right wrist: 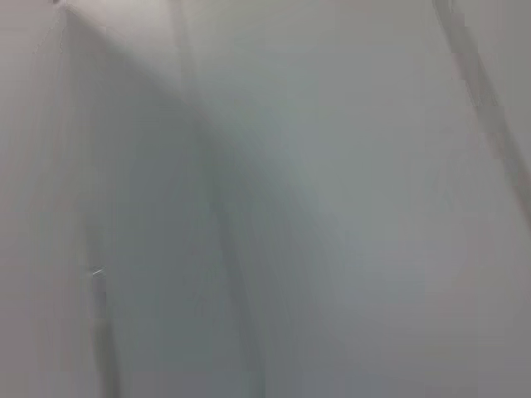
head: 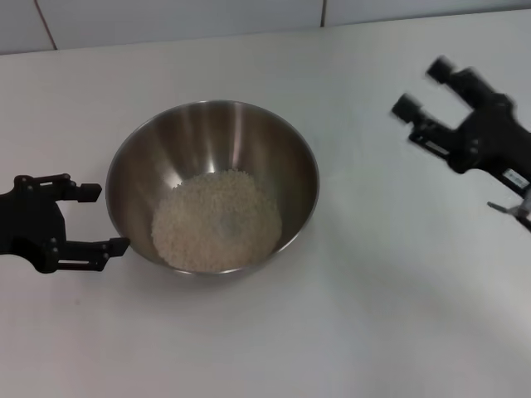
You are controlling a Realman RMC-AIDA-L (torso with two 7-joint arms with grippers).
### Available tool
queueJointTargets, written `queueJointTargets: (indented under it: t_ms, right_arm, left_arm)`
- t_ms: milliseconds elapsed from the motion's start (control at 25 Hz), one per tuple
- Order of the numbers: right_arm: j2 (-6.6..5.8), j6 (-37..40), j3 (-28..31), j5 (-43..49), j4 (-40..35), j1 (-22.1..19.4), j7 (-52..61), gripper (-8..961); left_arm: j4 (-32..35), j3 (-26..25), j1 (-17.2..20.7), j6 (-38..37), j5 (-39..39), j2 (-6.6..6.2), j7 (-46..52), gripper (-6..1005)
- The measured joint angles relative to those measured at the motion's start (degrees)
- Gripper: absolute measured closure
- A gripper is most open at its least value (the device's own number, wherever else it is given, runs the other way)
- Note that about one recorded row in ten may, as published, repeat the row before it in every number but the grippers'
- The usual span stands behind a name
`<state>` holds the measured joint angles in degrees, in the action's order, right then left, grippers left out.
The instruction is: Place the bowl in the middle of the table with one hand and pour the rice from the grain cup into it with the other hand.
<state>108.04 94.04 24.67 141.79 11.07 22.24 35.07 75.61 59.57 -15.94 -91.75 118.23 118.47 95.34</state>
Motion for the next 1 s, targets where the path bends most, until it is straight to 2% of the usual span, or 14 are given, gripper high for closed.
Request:
queueJointTargets:
  t_ms: [40, 80, 200, 240, 280, 320, 400, 440, 520, 600, 640, 720, 840, 1000]
  right_arm:
    - [-0.90, 1.06, -0.26, 5.68, -6.00, 5.33, 7.54, 125]
    - [-0.90, 1.06, -0.26, 5.68, -6.00, 5.33, 7.54, 125]
    - [-0.04, 5.04, -1.10, 12.58, -17.89, 13.66, 17.01, 123]
    - [1.95, 7.36, -4.29, 14.54, -27.46, 18.77, 22.44, 123]
    - [1.95, 7.36, -4.29, 14.54, -27.46, 18.77, 22.44, 122]
    - [3.36, 8.44, -6.88, 14.59, -32.76, 21.07, 25.02, 122]
    - [6.98, 10.01, -12.97, 13.32, -43.76, 24.04, 28.78, 122]
    - [10.58, 11.23, -21.12, 10.40, -54.24, 25.50, 32.98, 121]
    - [11.11, 11.33, -25.20, 8.75, -56.81, 25.46, 35.04, 121]
    - [11.39, 10.93, -35.62, 4.09, -60.69, 24.41, 41.55, 121]
    - [11.25, 9.87, -44.10, -0.65, -62.81, 22.61, 45.89, 121]
    - [11.25, 9.30, -46.77, -2.28, -63.99, 21.77, 46.93, 120]
    - [11.30, 6.31, -57.90, -8.07, -67.70, 18.51, 51.20, 120]
    - [11.27, 4.84, -61.07, -9.51, -68.60, 17.38, 52.21, 121]
  left_arm:
    - [-0.01, 0.03, -0.02, 0.01, -0.01, 0.00, 0.00, 137]
    - [0.00, 0.03, -0.02, 0.01, 0.00, -0.03, 0.00, 137]
    - [0.17, 0.01, -0.07, -0.03, 0.07, -0.07, 0.03, 137]
    - [0.23, 0.01, -0.10, -0.08, 0.08, -0.08, 0.06, 137]
    - [0.23, 0.01, -0.10, -0.08, 0.08, -0.08, 0.06, 137]
    - [0.26, 0.01, -0.10, -0.10, 0.08, -0.08, 0.07, 137]
    - [0.29, 0.01, -0.11, -0.11, 0.08, -0.08, 0.07, 137]
    - [0.30, 0.01, -0.12, -0.13, 0.08, -0.08, 0.09, 137]
    - [0.30, 0.01, -0.12, -0.13, 0.08, -0.08, 0.09, 137]
    - [0.19, -0.08, -0.34, -0.24, 0.03, -0.10, 0.13, 137]
    - [0.18, -0.09, -0.35, -0.27, 0.03, -0.10, 0.13, 137]
    - [0.20, -0.06, -0.41, -0.29, 0.14, -0.10, 0.14, 137]
    - [0.24, 0.03, -0.48, -0.34, 0.18, -0.09, 0.23, 137]
    - [0.43, 0.02, -0.50, -0.36, 0.18, -0.08, 0.37, 137]
